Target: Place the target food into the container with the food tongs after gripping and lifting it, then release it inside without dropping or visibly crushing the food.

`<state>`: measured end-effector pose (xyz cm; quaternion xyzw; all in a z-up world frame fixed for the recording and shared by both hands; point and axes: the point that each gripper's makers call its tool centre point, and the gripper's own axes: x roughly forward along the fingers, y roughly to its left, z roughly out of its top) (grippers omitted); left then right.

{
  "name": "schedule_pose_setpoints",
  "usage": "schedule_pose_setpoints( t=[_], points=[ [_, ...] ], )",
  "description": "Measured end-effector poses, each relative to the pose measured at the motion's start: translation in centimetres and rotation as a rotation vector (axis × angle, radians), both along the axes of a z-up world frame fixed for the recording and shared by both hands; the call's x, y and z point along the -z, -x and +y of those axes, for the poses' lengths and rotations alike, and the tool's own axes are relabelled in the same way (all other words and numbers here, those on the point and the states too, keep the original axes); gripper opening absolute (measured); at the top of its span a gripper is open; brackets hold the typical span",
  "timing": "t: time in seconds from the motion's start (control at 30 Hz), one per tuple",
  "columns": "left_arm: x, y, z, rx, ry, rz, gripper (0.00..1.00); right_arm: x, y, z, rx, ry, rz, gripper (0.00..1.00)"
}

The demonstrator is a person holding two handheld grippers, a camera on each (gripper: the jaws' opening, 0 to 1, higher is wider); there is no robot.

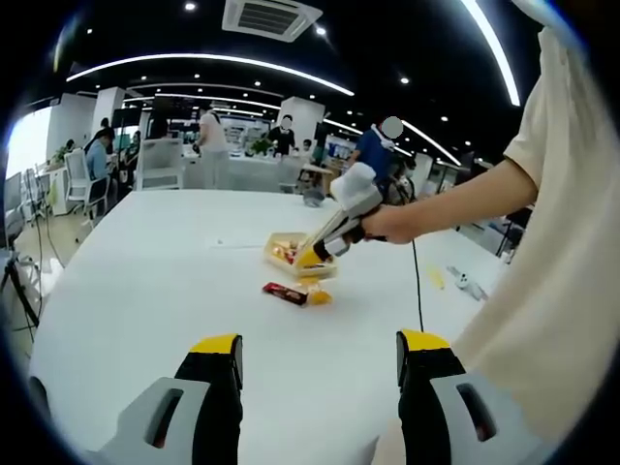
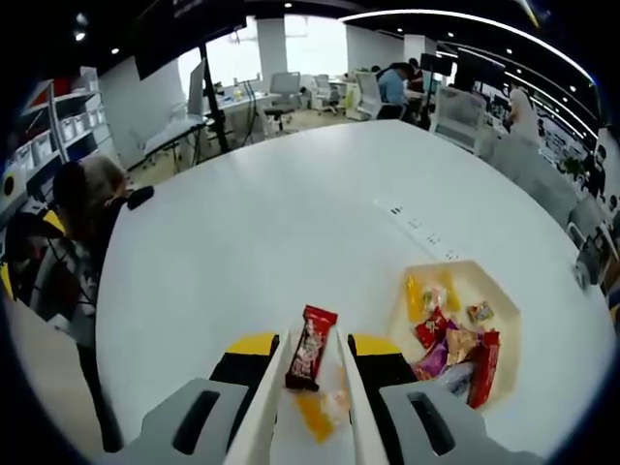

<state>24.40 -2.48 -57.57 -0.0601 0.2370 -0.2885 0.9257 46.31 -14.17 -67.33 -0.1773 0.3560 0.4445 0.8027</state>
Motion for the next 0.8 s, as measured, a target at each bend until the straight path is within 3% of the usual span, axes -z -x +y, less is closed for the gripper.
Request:
schedule_pose_setpoints(
  t=[0.8],
  points=[
    [0.5,-0.5,0.1,-0.008,0.005,0.023,0.64,2.7,0.6,0.6,-0.025,0.034,0.065,0.28]
  ],
)
